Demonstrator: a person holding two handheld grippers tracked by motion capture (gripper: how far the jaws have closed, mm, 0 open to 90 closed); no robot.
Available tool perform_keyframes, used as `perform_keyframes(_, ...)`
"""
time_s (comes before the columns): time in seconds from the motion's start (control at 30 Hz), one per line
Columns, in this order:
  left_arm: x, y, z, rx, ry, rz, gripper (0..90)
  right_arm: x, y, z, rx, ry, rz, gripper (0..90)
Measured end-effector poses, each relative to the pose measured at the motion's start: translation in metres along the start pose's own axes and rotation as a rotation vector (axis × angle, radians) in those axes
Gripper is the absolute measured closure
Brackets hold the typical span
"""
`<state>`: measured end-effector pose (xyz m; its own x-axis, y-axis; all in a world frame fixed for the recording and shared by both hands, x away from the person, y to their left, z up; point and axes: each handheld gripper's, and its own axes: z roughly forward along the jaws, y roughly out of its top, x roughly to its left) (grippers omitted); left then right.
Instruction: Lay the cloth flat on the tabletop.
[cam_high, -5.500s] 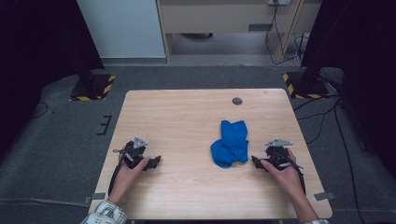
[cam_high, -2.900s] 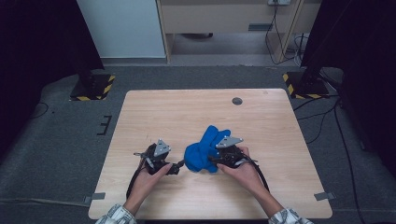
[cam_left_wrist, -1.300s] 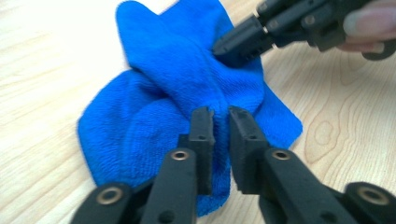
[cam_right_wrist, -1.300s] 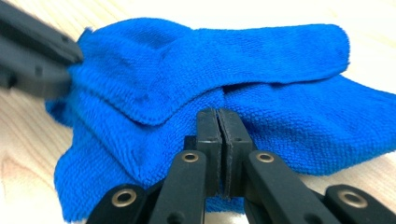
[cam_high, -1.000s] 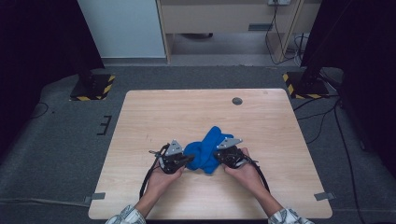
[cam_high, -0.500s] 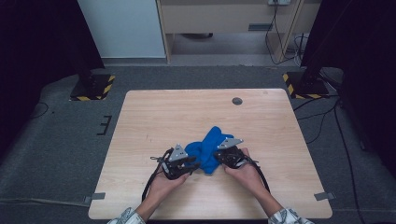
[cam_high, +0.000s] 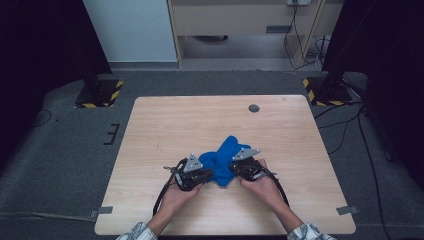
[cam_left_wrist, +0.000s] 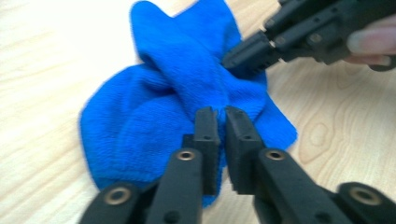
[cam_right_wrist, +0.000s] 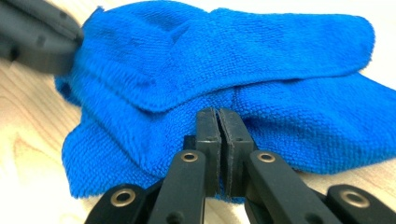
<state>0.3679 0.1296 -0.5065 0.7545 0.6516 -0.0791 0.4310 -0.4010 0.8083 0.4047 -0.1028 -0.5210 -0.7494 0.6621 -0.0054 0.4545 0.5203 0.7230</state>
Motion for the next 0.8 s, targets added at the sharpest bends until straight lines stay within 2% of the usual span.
perform_keyframes(0.1, 0.005, 0.000, -0.003, -0.017, -0.012, -0.028, 88.0, 0.003, -0.001, -0.002, 0.011, 0.013, 0.006, 87.5)
perform_keyframes(0.23, 0.007, 0.002, -0.008, -0.037, -0.007, -0.041, 88.5, 0.011, -0.002, -0.004, 0.021, 0.024, -0.001, 87.4)
perform_keyframes(0.33, 0.011, 0.003, -0.014, -0.064, 0.022, -0.056, 88.7, 0.021, -0.004, -0.006, 0.024, 0.046, -0.004, 87.4)
perform_keyframes(0.47, 0.014, 0.001, -0.012, -0.040, 0.026, -0.056, 88.6, 0.029, -0.002, -0.006, 0.030, 0.037, -0.038, 85.1)
perform_keyframes(0.6, 0.015, 0.000, -0.013, -0.028, 0.032, -0.051, 88.6, 0.022, 0.001, -0.013, 0.005, 0.056, -0.013, 75.9)
perform_keyframes(0.73, 0.019, -0.001, -0.012, -0.017, 0.047, -0.053, 88.6, 0.010, 0.006, -0.027, -0.055, 0.047, 0.006, 70.5)
perform_keyframes(0.8, 0.020, -0.001, -0.013, -0.018, 0.051, -0.055, 88.6, 0.003, 0.008, -0.033, -0.085, 0.025, 0.016, 69.0)
